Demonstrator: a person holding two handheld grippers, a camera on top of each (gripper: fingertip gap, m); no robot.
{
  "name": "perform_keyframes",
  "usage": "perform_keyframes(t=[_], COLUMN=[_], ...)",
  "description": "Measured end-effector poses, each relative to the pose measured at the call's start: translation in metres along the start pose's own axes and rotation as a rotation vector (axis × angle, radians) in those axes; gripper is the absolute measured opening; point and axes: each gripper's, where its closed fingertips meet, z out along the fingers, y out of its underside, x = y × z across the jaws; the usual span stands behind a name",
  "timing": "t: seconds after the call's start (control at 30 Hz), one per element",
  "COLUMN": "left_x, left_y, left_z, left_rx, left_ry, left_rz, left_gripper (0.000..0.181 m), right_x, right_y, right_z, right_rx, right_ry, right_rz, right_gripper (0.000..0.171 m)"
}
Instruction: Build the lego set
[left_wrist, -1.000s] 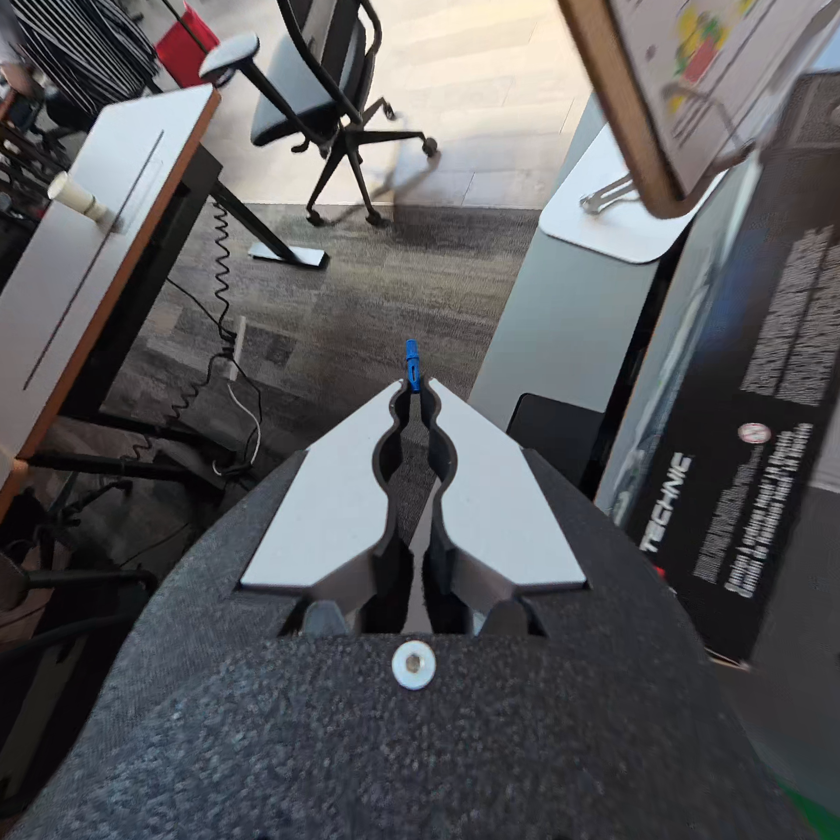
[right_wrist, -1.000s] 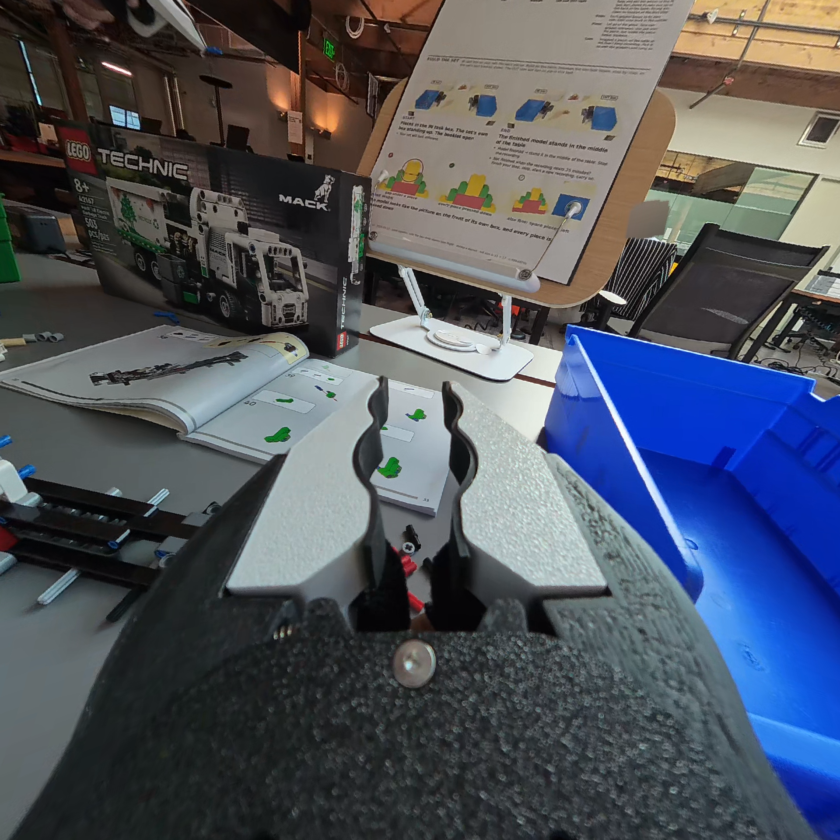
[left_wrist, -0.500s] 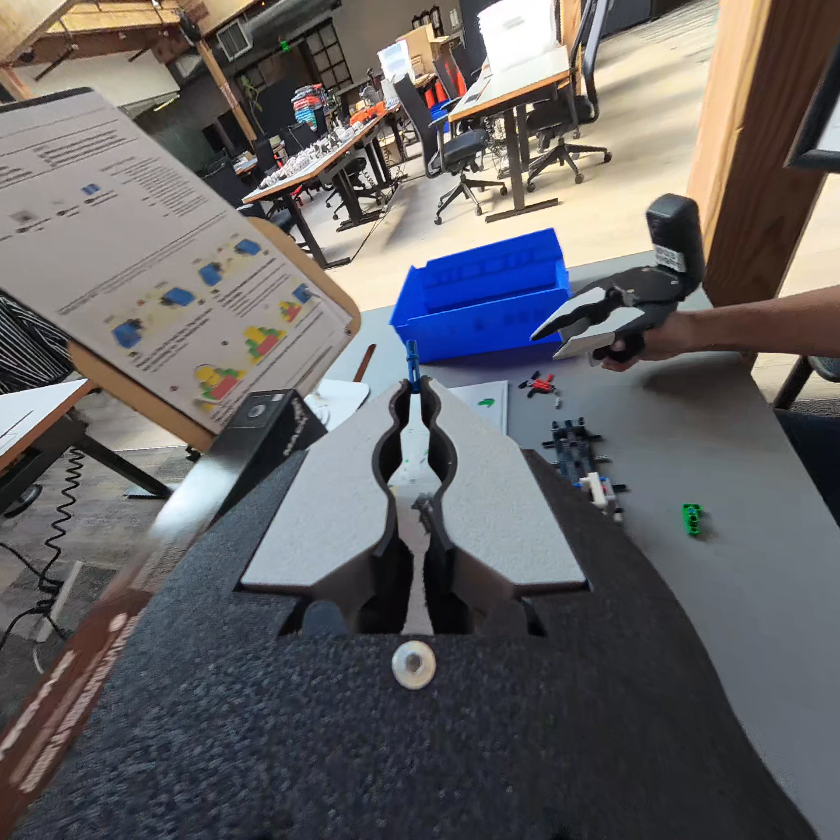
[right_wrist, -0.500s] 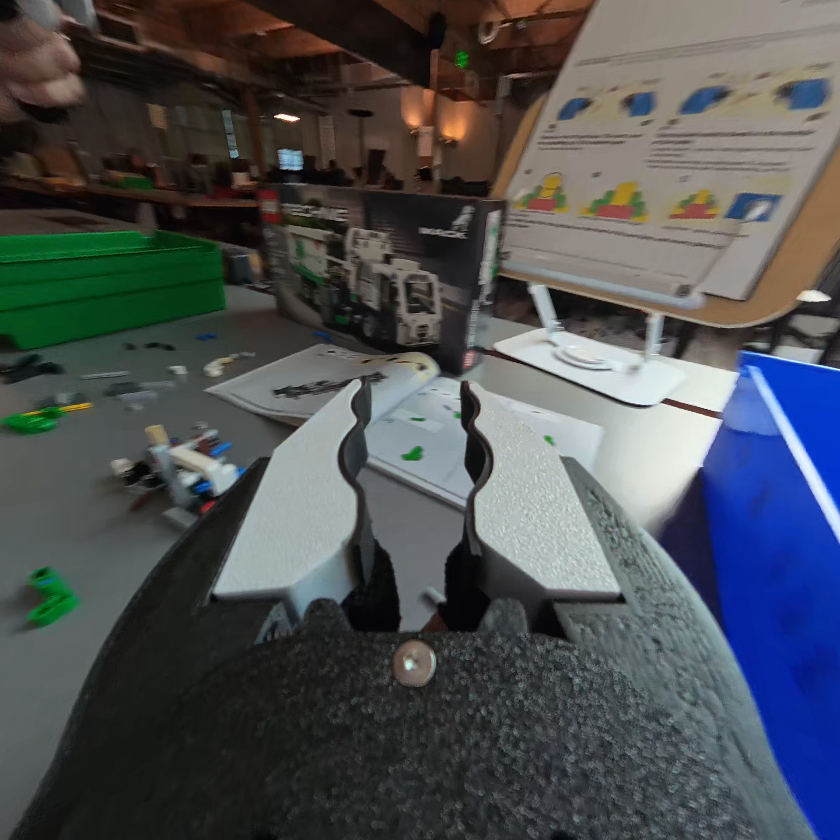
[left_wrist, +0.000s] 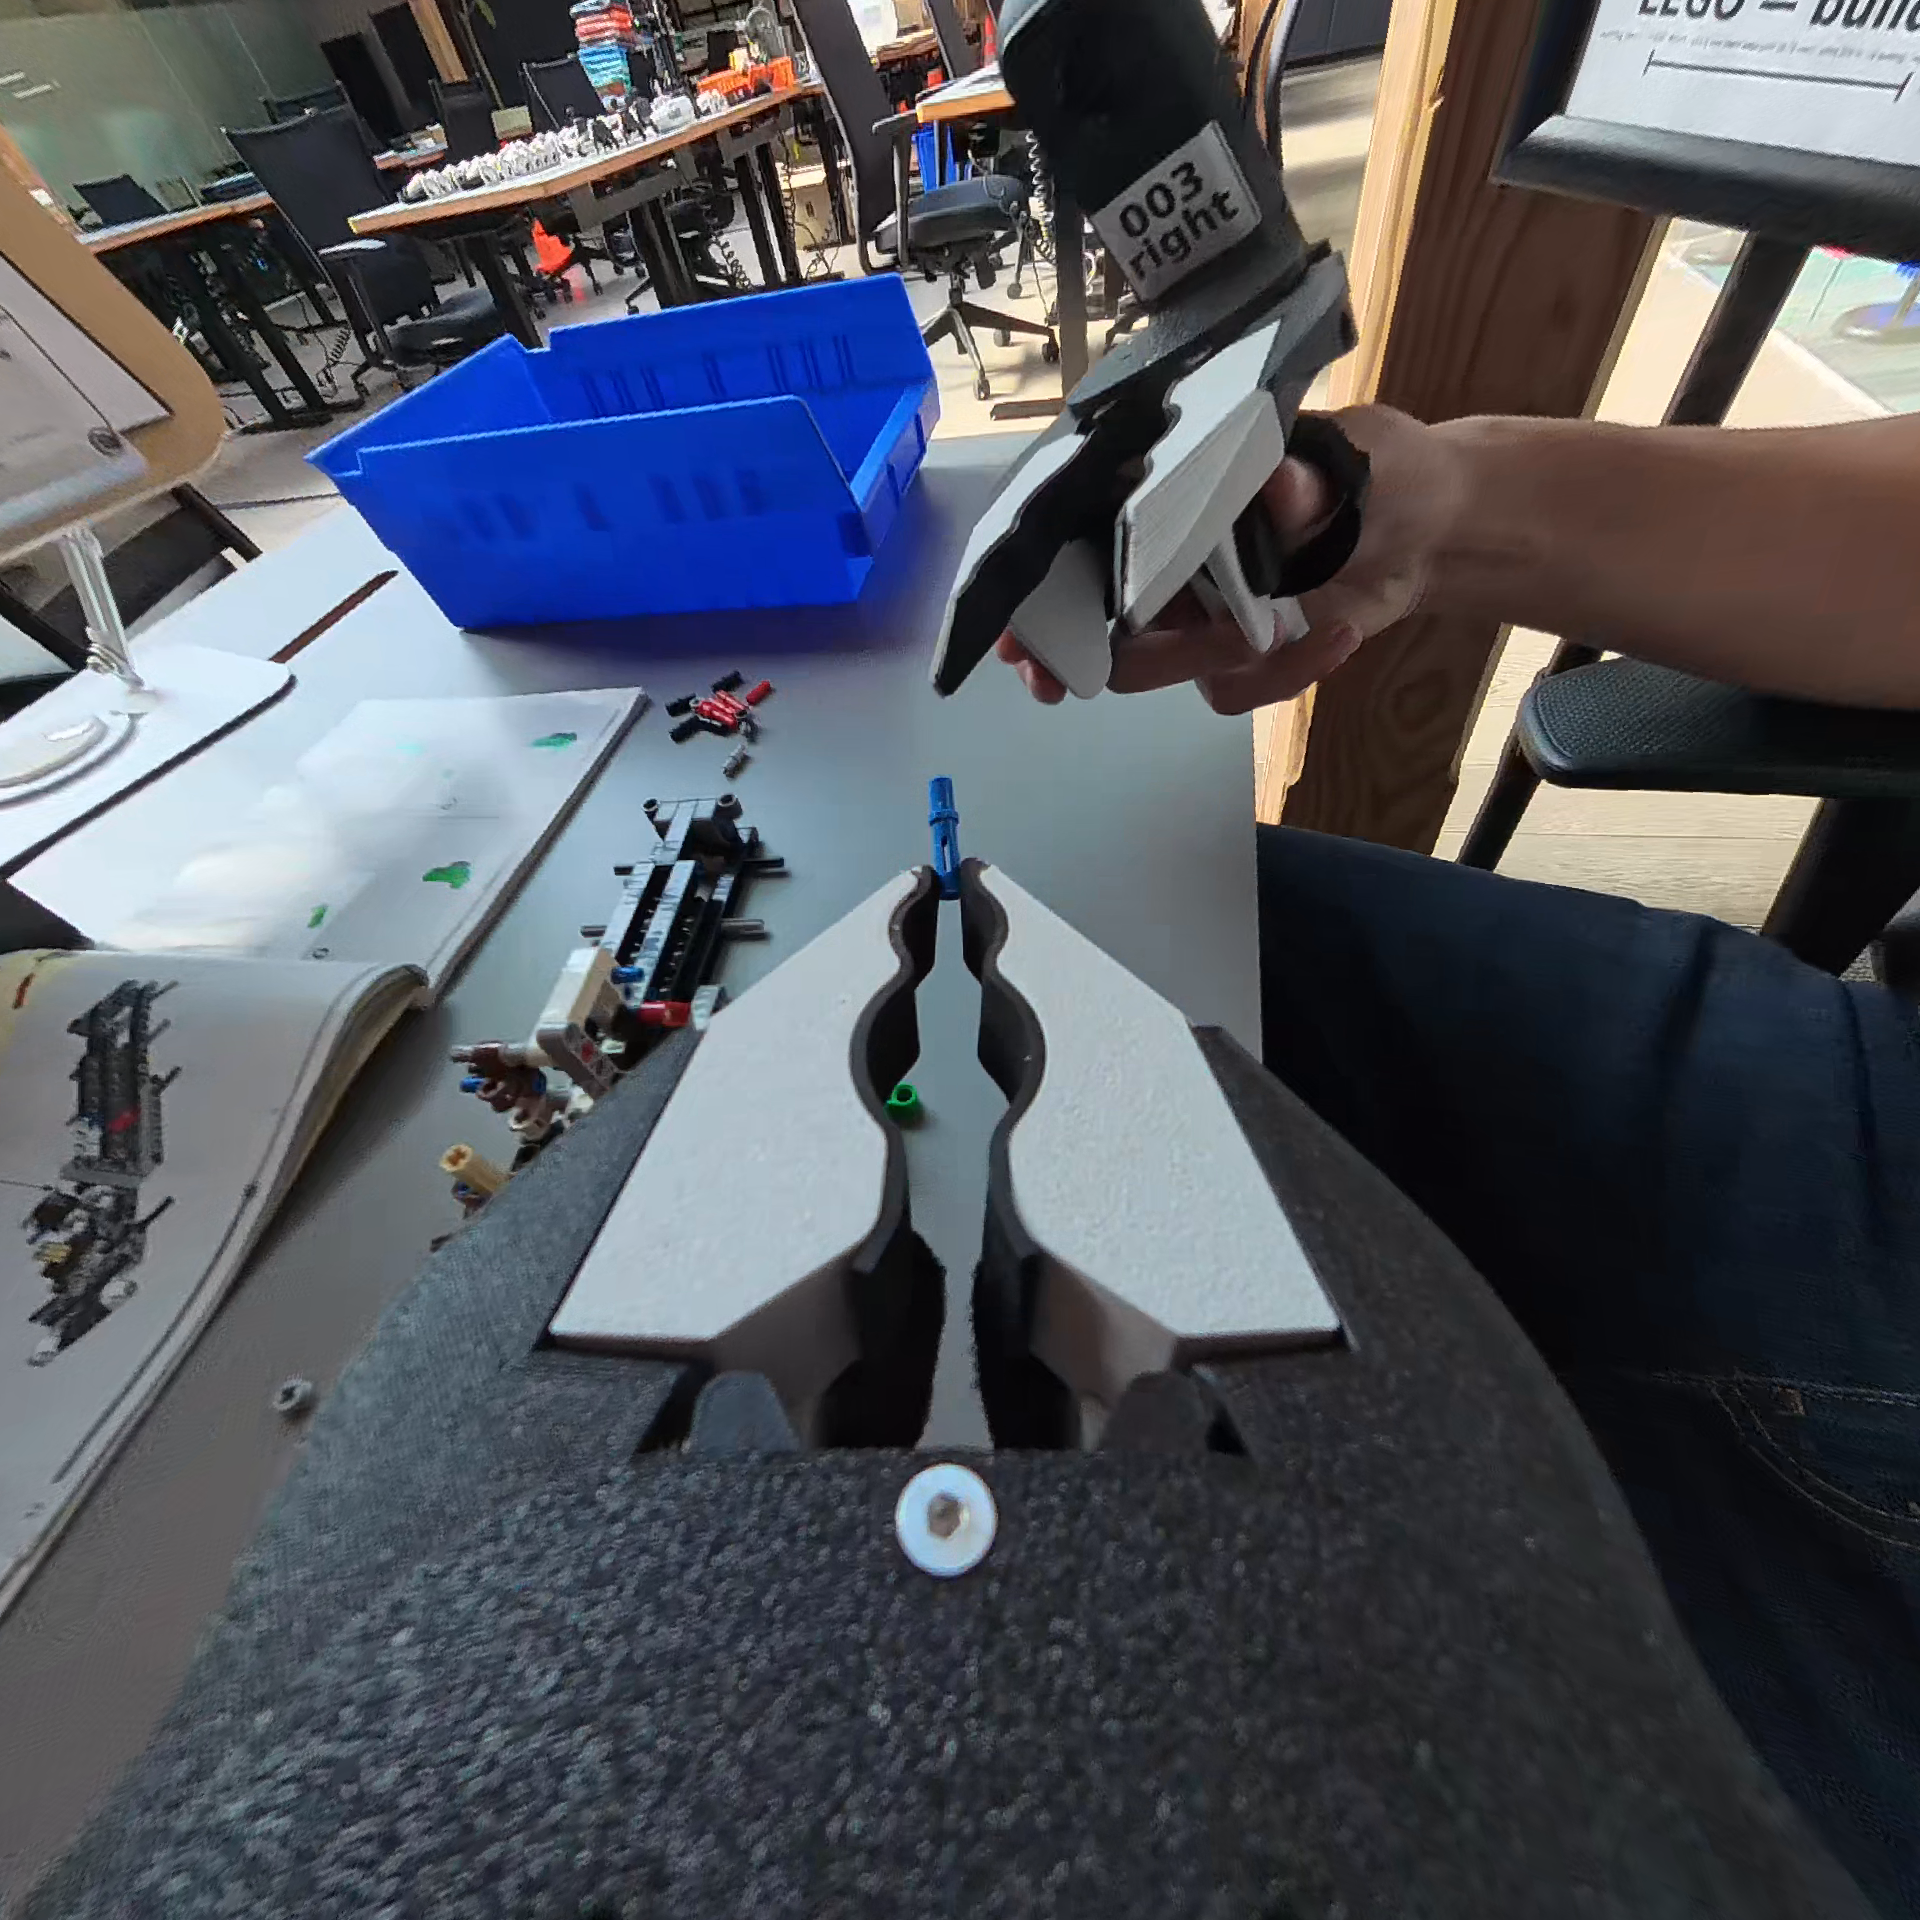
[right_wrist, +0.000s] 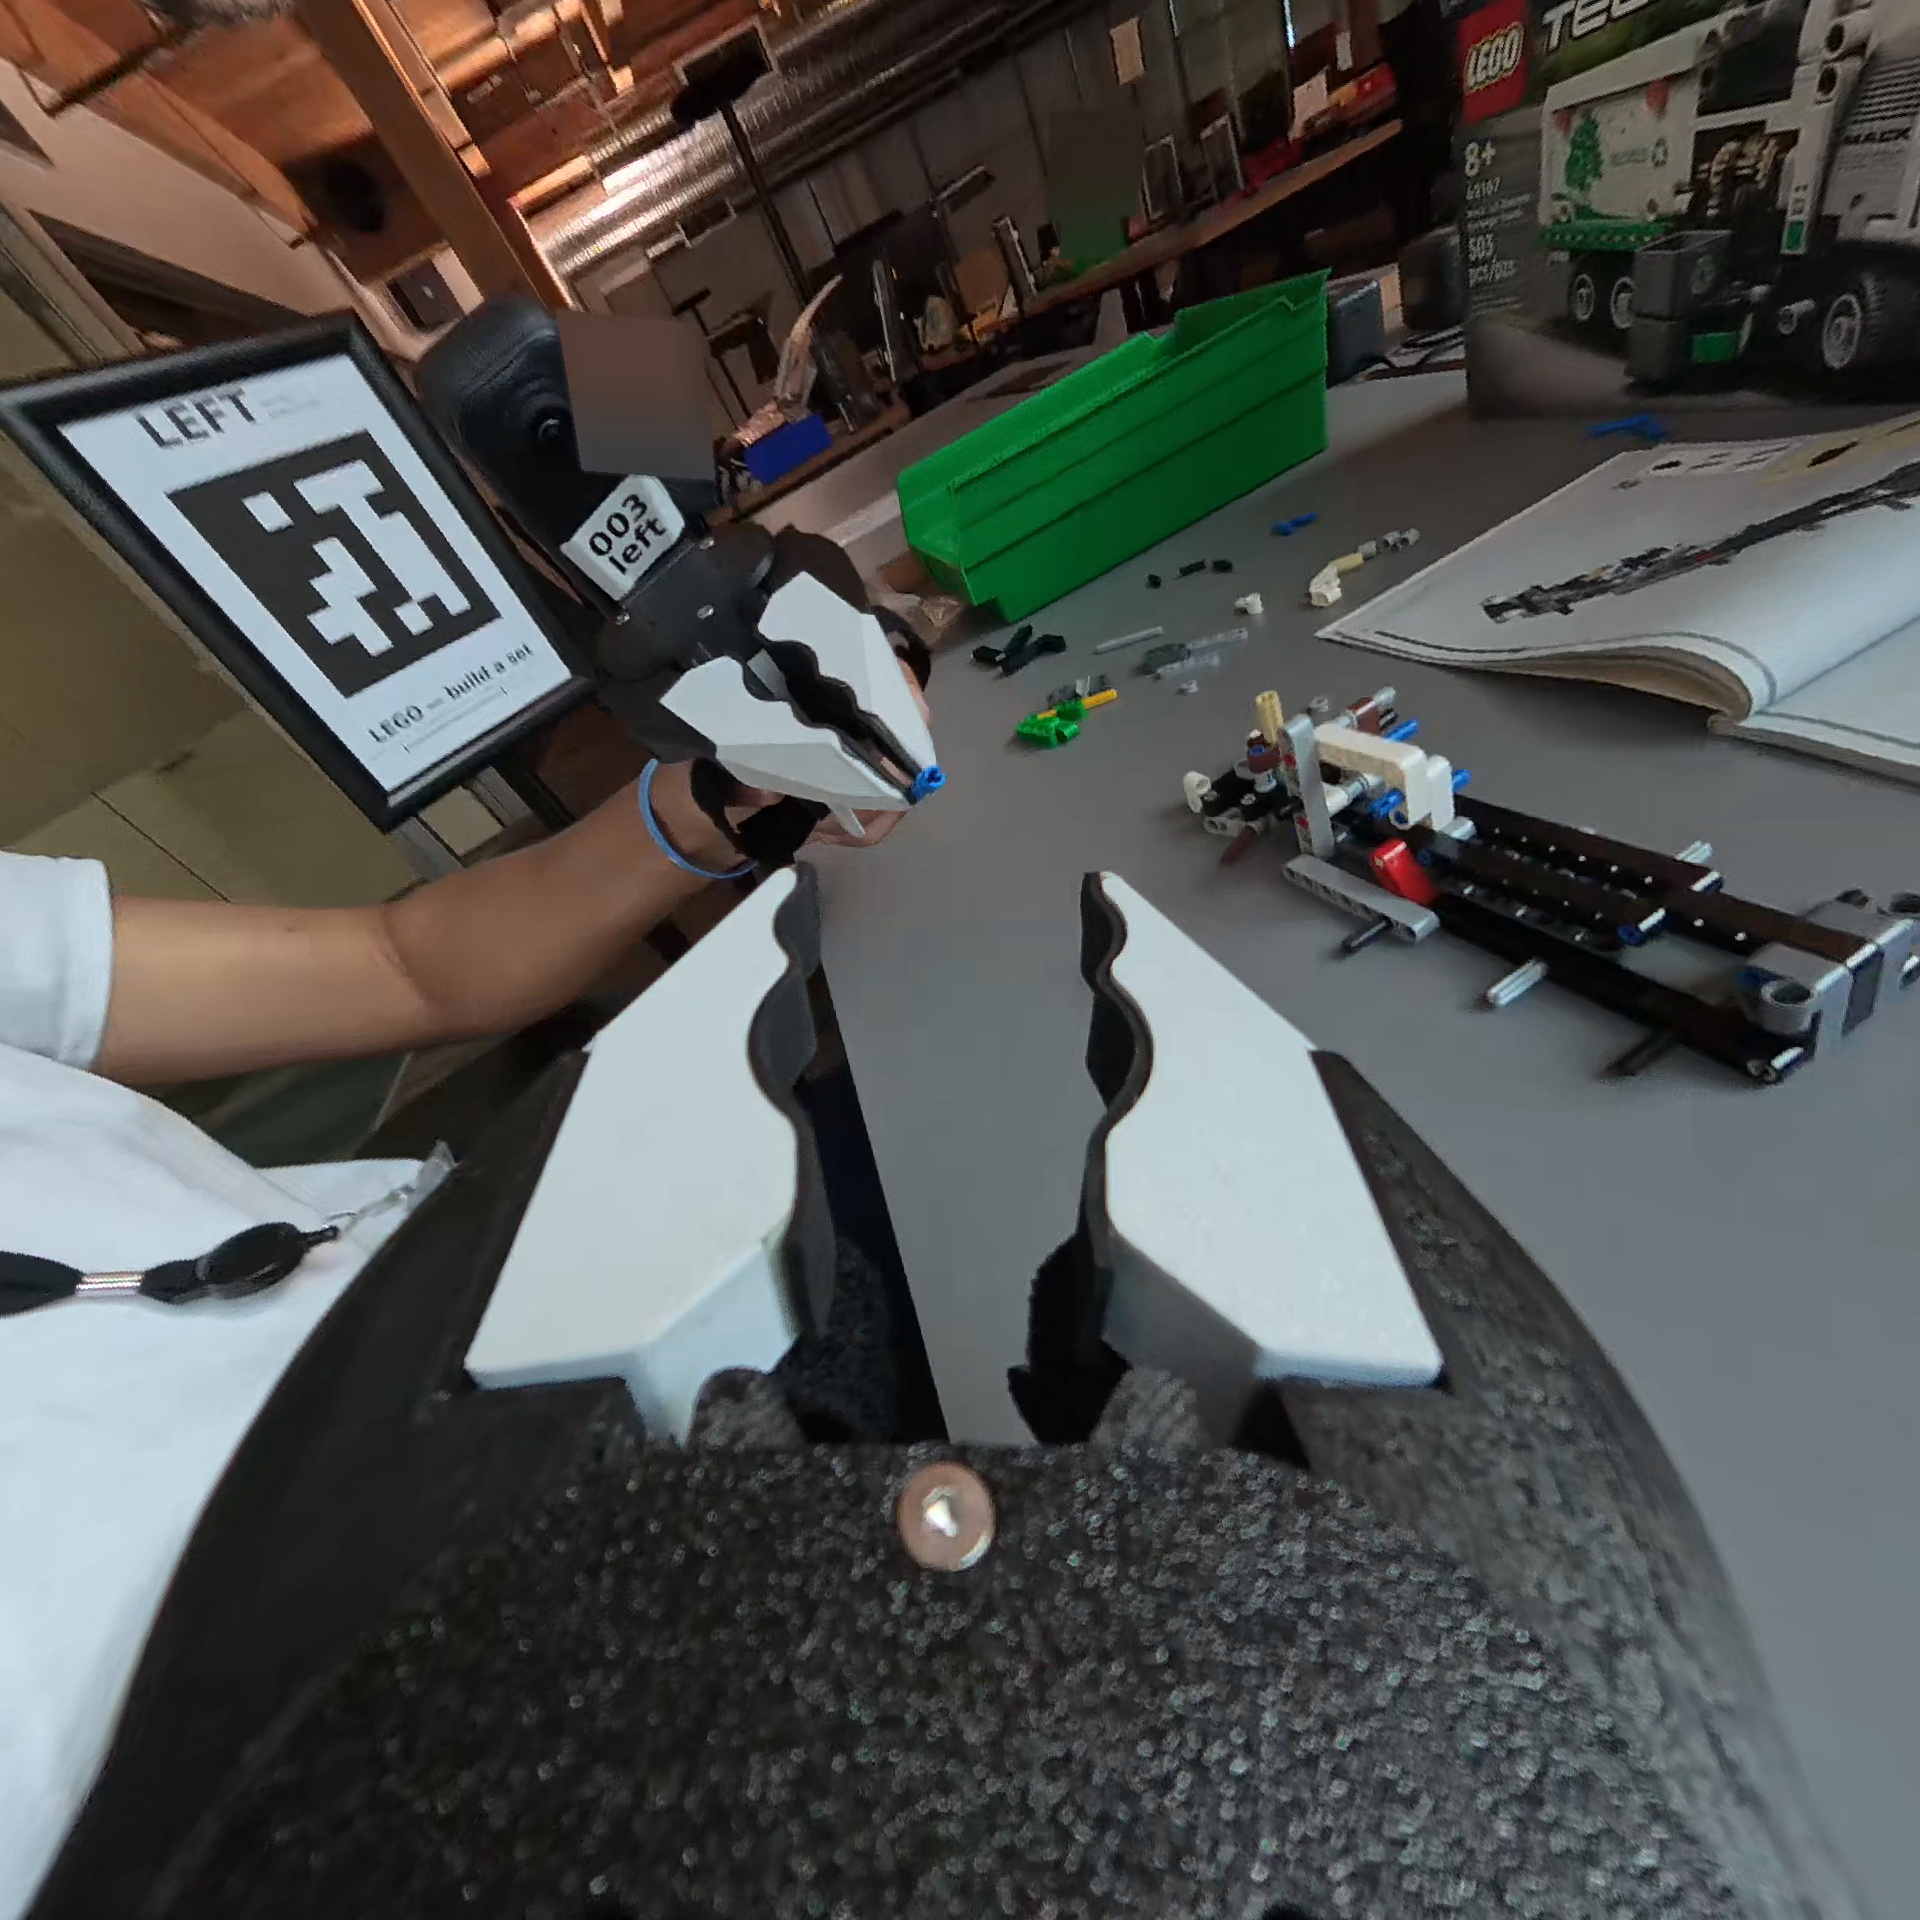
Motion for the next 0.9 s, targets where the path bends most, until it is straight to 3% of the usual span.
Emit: perform_keyframes(t=[0.13, 0.3, 0.37, 0.47, 0.9], left_x=[-0.002, -0.004, -0.001, 0.001, 0.005], left_y=[0.019, 0.02, 0.024, 0.028, 0.025], left_z=[0.0, 0.001, 0.004, 0.008, 0.005], left_rx=[0.046, 0.08, 0.053, 0.026, 0.05], left_ry=[0.001, 0.038, 0.053, 0.059, 0.062], left_rz=[-0.054, -0.053, -0.021, 0.005, 0.034], left_gripper=[0.002, 0.002, 0.002, 0.003, 0.002], right_x=[0.002, 0.005, 0.004, -0.004, 0.001], right_y=[0.009, 0.025, 0.022, 0.015, 0.03], right_z=[-0.002, 0.023, 0.035, 0.046, 0.057], right_rx=[-0.003, -0.175, -0.165, -0.106, -0.165], right_ry=[0.066, 0.074, 0.047, -0.048, -0.176], right_rz=[-0.068, -0.27, -0.347, -0.318, -0.092], right_gripper=[0.042, 0.034, 0.031, 0.026, 0.016])
